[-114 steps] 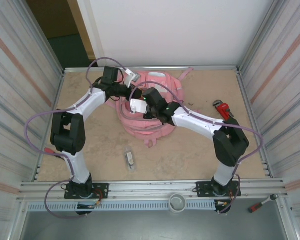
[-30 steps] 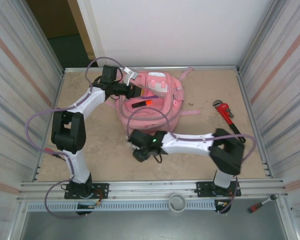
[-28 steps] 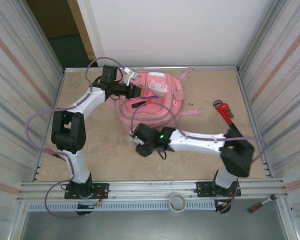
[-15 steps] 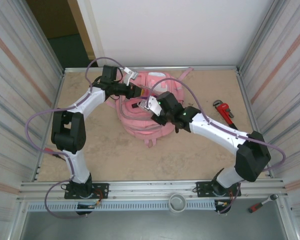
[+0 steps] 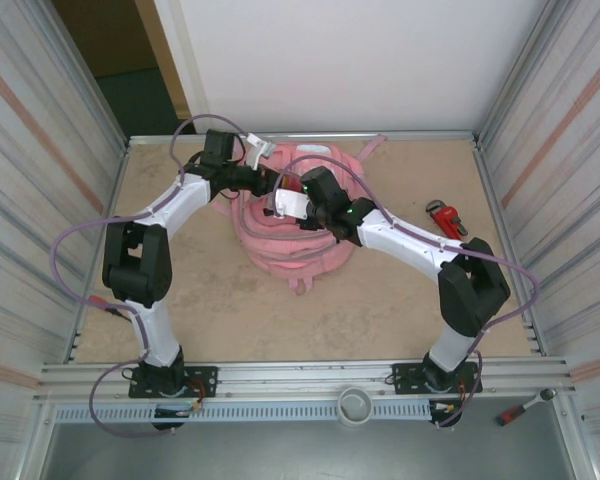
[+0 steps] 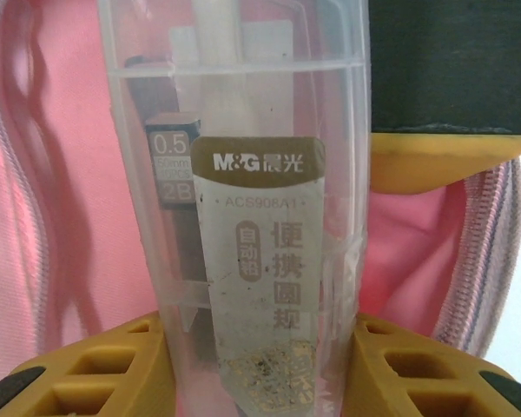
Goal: Pack the student bag
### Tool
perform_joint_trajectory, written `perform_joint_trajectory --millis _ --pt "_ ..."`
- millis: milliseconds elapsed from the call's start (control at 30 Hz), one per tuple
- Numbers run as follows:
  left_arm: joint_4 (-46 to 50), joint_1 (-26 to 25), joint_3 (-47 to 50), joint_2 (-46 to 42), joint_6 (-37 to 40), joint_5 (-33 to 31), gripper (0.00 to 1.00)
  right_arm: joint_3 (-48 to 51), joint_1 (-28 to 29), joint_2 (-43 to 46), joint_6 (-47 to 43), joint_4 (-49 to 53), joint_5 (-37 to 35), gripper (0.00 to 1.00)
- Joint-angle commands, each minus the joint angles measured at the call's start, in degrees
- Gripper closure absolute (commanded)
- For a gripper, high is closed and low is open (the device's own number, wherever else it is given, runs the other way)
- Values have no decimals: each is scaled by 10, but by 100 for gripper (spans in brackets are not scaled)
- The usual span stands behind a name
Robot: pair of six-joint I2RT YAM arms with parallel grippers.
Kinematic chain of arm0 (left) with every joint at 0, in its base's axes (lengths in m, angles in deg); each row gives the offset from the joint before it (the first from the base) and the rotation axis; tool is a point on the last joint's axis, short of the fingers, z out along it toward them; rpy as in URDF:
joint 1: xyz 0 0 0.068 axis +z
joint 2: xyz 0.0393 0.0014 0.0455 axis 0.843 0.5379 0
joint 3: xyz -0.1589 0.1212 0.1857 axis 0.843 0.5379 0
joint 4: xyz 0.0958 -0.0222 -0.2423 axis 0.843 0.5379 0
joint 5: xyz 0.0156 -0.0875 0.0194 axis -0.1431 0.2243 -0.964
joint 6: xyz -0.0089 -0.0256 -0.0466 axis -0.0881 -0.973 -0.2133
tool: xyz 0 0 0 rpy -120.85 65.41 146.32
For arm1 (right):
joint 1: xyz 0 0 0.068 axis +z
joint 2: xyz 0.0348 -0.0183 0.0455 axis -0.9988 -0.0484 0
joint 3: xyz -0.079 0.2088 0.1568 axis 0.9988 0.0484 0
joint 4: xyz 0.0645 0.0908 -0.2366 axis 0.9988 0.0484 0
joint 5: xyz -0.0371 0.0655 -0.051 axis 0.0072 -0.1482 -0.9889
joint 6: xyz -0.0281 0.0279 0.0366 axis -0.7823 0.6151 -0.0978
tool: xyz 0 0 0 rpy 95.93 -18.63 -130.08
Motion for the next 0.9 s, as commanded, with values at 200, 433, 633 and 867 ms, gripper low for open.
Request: perform_joint_trajectory --millis 200,433,633,867 --pt "-15 3 -46 -13 -48 15 100 33 -10 -5 -97 -53 -23 68" --pt "-15 3 -54 -6 -53 20 100 46 -11 -4 -99 -72 -11 68" --pt "-18 3 -50 -11 -48 32 100 13 -13 -35 -111 -77 -3 62" --pt "-24 3 -44 -19 -50 47 100 2 -8 -51 -116 -118 -46 40"
